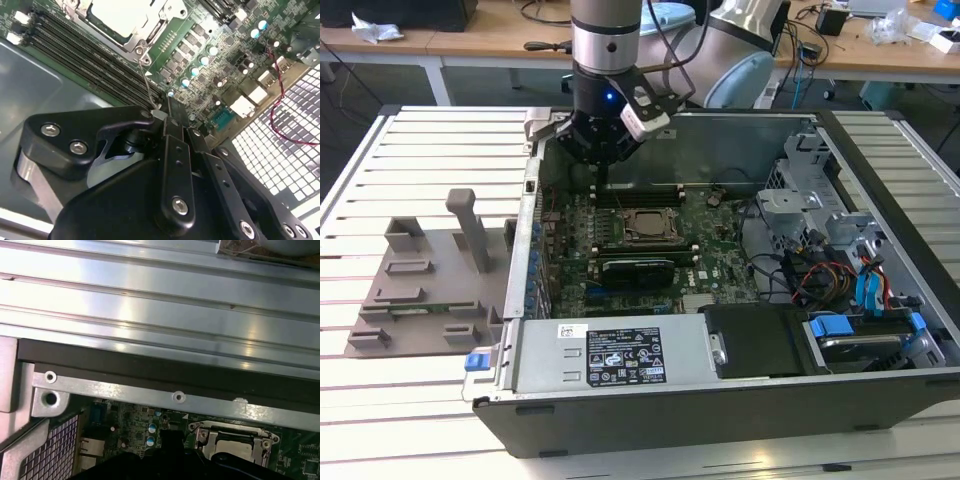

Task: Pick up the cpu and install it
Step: 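Install the first cpu locking lever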

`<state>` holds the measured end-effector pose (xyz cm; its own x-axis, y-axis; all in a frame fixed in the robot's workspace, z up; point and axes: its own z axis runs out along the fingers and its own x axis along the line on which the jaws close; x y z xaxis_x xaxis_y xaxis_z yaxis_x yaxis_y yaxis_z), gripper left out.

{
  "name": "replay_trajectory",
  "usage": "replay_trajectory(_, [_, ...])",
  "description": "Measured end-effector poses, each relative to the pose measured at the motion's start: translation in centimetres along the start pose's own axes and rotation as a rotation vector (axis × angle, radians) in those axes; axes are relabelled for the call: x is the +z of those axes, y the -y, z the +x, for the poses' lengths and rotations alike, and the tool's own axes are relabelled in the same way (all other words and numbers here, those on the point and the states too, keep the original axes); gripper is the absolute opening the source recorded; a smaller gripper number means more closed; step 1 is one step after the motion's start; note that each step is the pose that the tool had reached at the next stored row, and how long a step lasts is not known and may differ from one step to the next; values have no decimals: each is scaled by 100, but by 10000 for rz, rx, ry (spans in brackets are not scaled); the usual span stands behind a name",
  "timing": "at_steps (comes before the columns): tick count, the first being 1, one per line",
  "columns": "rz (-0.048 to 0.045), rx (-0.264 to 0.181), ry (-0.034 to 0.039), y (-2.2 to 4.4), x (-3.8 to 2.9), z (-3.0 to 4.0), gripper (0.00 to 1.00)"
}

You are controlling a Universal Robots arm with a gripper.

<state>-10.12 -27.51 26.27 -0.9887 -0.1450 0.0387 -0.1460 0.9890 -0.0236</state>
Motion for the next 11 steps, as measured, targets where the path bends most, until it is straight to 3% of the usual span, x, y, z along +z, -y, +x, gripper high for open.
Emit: replay_trajectory(11, [0, 0, -1, 25, -5, -166, 11])
